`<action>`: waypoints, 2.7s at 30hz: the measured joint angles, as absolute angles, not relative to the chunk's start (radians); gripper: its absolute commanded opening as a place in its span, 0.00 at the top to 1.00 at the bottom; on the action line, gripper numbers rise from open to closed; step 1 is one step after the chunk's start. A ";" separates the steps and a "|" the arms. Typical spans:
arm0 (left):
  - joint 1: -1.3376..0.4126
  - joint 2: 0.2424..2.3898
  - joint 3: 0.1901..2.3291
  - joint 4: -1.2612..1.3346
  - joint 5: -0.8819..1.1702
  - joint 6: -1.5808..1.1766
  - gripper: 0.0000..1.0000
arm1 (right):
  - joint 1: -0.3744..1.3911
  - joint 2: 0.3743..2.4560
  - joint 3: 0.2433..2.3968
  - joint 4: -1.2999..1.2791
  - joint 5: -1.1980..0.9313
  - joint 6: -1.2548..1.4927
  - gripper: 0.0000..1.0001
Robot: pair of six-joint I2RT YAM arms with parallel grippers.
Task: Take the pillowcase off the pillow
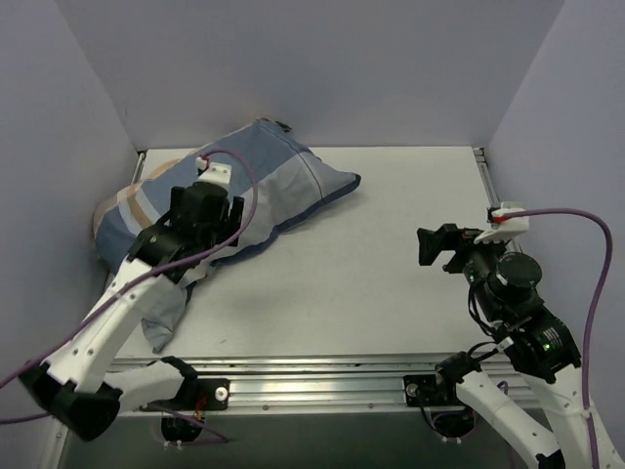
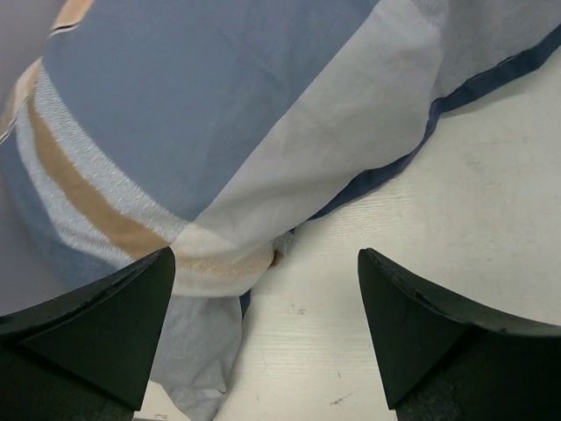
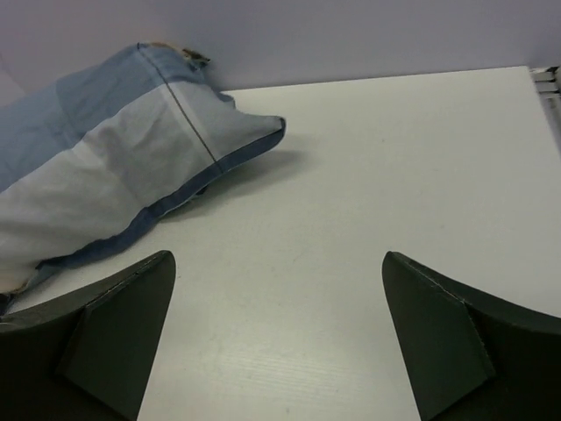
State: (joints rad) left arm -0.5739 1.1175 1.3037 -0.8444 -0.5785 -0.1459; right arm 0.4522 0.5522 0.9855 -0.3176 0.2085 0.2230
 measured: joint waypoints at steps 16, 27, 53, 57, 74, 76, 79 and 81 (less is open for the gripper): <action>-0.384 1.774 1.336 -0.752 -0.562 -0.019 0.38 | 0.452 0.572 0.816 -0.173 -0.103 0.305 0.00; -0.405 1.823 1.357 -0.768 -0.529 -0.044 0.98 | 0.452 0.506 0.792 -0.162 -0.126 0.306 0.00; -0.788 1.717 1.917 -0.937 -0.126 -0.481 0.10 | 0.452 0.640 0.798 -0.226 0.092 0.440 0.00; -0.633 1.592 1.794 -0.914 -0.126 -0.474 0.14 | 0.452 0.765 0.835 -0.223 0.091 0.481 0.00; -0.368 1.505 1.143 -0.604 0.047 -0.514 0.19 | 0.368 1.376 0.850 0.233 -0.226 0.632 0.00; -0.367 1.502 1.101 -0.547 0.070 -0.530 0.20 | 0.369 1.453 0.847 0.293 -0.279 0.637 0.00; -0.365 1.502 1.047 -0.476 0.091 -0.554 0.22 | 0.377 1.539 0.835 0.384 -0.338 0.648 0.02; -0.364 1.502 1.020 -0.439 0.100 -0.570 0.23 | 0.384 1.572 0.830 0.448 -0.375 0.651 0.12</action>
State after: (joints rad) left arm -0.3645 1.5021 1.0203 -0.4389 0.0998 -0.5697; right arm 0.3840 1.5723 0.8303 0.4477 -0.3752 0.6510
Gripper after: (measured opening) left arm 0.783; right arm 0.955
